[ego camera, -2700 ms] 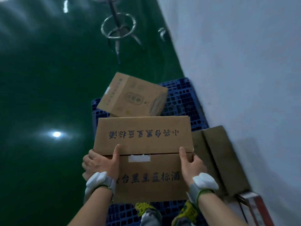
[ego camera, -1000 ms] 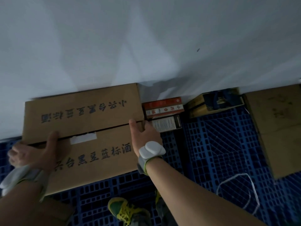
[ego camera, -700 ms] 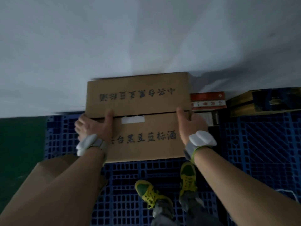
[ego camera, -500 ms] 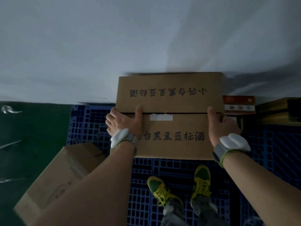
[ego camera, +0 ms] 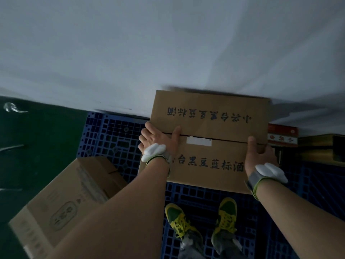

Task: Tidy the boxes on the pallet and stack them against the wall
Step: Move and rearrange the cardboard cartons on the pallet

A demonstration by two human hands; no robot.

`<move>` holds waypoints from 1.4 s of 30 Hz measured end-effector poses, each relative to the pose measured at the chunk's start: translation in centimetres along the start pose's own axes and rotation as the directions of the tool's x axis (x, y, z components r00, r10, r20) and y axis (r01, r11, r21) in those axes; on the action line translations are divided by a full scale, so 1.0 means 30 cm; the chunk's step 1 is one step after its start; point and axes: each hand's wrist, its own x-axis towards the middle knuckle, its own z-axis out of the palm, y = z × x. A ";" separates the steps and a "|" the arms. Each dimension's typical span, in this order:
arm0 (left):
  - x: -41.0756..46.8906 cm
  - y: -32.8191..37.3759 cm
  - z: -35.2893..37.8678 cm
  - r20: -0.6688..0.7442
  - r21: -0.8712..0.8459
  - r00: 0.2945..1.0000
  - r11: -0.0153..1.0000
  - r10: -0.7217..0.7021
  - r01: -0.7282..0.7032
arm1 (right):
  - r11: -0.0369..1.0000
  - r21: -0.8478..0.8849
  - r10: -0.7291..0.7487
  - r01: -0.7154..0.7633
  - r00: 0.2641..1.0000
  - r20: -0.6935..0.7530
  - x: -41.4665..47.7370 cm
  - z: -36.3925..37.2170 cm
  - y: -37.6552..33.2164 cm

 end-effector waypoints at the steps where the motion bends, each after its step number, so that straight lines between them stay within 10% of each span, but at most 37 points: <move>1: 0.001 -0.002 -0.024 0.070 0.004 0.998 1.000 -0.004 0.004 | 1.000 -0.018 0.025 -0.025 0.999 0.021 -0.010 -0.012 -0.015; 13: -0.159 -0.301 -0.449 0.258 -0.051 0.964 0.996 -0.062 0.078 | 0.868 -0.313 -0.397 0.385 0.917 0.027 -0.312 -0.152 -0.223; 23: -0.352 -0.912 -0.590 0.362 -0.170 0.899 0.931 -0.245 0.323 | 0.452 -0.336 -0.738 0.827 0.558 0.379 -0.878 0.083 -0.298; 29: -0.341 -1.393 -0.553 0.629 -0.134 0.684 0.815 -0.369 0.563 | 0.407 -0.334 -0.631 0.851 0.526 0.571 -1.193 0.466 -0.186; 35: -0.346 -1.908 -0.381 0.618 -0.123 0.614 0.711 -0.491 0.693 | 0.044 -0.464 -0.280 0.885 0.457 0.844 -1.553 1.033 0.023; 42: -0.270 -2.142 -0.076 0.623 -0.188 0.466 0.458 -0.629 0.869 | -0.339 -0.172 -0.092 0.925 0.149 0.985 -1.819 1.712 0.064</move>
